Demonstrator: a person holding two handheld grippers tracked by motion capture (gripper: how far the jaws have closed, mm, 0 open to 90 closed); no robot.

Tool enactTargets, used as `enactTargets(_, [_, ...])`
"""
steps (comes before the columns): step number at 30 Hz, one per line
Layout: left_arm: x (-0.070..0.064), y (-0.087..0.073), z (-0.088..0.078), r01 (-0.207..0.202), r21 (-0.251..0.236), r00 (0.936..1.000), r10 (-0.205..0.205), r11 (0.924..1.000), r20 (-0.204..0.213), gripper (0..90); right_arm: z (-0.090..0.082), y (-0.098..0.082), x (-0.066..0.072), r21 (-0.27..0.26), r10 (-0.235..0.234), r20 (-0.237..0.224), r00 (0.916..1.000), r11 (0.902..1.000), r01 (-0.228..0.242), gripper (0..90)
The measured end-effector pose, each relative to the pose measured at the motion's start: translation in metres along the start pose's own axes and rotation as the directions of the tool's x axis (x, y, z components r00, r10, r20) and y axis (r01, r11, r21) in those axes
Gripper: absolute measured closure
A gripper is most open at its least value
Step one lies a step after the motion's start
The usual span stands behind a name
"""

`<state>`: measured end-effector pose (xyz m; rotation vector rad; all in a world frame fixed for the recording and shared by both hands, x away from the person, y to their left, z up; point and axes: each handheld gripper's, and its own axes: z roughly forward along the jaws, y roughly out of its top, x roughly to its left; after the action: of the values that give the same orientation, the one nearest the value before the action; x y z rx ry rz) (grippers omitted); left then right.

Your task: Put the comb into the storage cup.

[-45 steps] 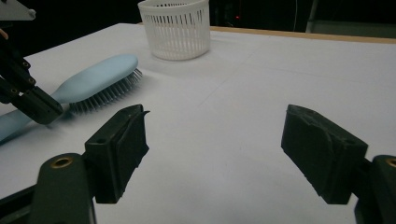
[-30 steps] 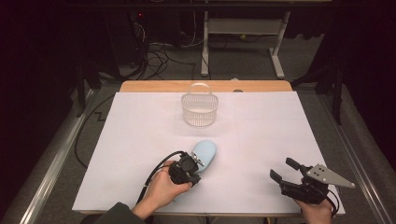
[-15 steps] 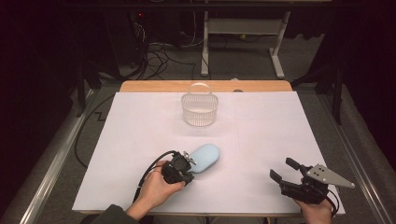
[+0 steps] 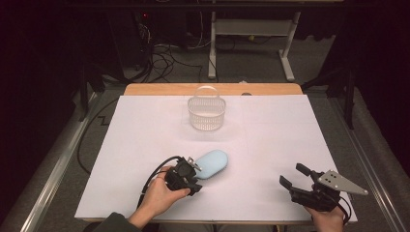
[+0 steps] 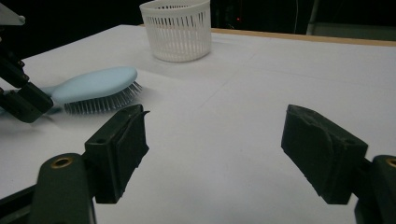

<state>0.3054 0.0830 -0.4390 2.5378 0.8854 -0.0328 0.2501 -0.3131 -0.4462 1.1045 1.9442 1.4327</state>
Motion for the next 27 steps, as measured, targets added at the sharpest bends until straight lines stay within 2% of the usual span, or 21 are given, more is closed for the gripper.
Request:
enactTargets(4, [-0.002, -0.003, -0.003, -0.035, -0.031, 0.9994, 0.034, 0.9989, -0.011, 60.3, -0.001, 0.000, 0.000, -0.005, -0.002, 0.006, 1.0000, 1.0000, 0.002, 23.4])
enactTargets(9, [-0.002, -0.008, -0.008, -0.041, -0.076, 0.9990, 0.040, 0.9963, -0.020, 56.0, -0.001, 0.000, 0.001, -0.007, -0.009, 0.006, 0.9999, 0.9999, 0.009, 23.6])
enactTargets(14, [-0.002, -0.012, -0.015, -0.067, -0.146, 0.9967, 0.060, 0.9869, -0.055, 53.6, -0.001, 0.000, 0.001, -0.004, -0.010, 0.006, 0.9999, 0.9999, 0.010, 23.6])
enactTargets(18, [0.002, -0.016, -0.021, -0.051, -0.180, 0.9970, 0.039, 0.9824, -0.066, 50.6, 0.000, 0.000, 0.001, -0.002, -0.009, 0.008, 0.9999, 1.0000, 0.009, 23.6])
enactTargets(20, [0.005, -0.018, -0.025, -0.034, -0.196, 0.9968, 0.019, 0.9801, -0.078, 43.9, -0.001, 0.000, 0.001, -0.003, -0.011, 0.005, 0.9999, 0.9999, 0.011, 23.6])
enactTargets(23, [0.010, -0.021, -0.029, -0.006, -0.224, 0.9974, -0.010, 0.9746, -0.071, 42.2, -0.001, 0.000, 0.000, -0.004, -0.007, 0.007, 1.0000, 1.0000, 0.007, 23.6])
enactTargets(27, [0.014, -0.024, -0.032, 0.019, -0.232, 0.9971, -0.035, 0.9726, -0.067, 38.4, -0.001, 0.000, 0.000, -0.003, -0.009, 0.005, 0.9999, 1.0000, 0.009, 23.6])
